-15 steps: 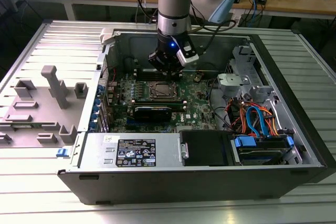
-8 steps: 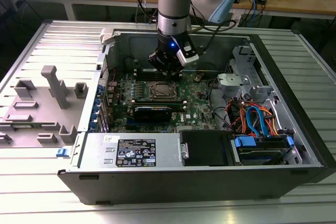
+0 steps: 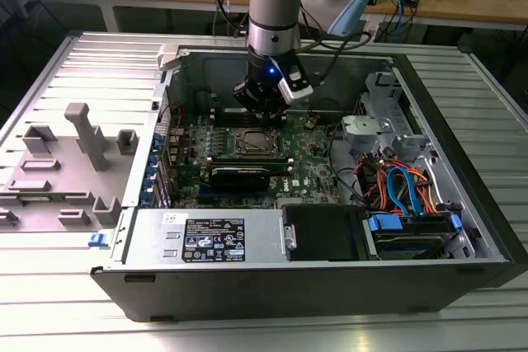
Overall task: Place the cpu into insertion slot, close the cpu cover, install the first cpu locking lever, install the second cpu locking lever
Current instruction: 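Install the first cpu locking lever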
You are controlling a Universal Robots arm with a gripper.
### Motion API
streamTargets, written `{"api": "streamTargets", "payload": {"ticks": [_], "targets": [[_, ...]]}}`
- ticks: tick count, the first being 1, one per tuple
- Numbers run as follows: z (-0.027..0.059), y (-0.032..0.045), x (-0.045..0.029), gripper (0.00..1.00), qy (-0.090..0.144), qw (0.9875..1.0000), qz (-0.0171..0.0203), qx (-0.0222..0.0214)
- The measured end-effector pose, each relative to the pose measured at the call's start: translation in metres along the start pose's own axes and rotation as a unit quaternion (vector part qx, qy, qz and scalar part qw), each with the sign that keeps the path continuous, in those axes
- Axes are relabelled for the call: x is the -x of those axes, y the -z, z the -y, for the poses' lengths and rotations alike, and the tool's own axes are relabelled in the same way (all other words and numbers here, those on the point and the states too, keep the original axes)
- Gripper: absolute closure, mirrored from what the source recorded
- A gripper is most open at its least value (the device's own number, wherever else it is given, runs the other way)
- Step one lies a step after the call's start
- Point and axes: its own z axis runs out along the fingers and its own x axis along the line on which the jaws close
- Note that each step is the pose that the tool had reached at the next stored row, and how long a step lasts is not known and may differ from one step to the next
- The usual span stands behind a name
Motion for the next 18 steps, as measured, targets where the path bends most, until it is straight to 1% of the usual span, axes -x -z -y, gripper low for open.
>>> {"api": "streamTargets", "payload": {"ticks": [9,16,17,18], "targets": [[0.0031,-0.0005,0.0004,0.89,0.000,1.0000,-0.0044,0.0001],[0.0033,-0.0015,0.0015,0.89,0.000,1.0000,-0.0060,-0.0001],[0.0031,-0.0023,0.0018,0.89,0.000,1.0000,-0.0059,0.0007],[0.0031,-0.0025,0.0019,0.89,0.000,1.0000,-0.0062,0.0005]]}}
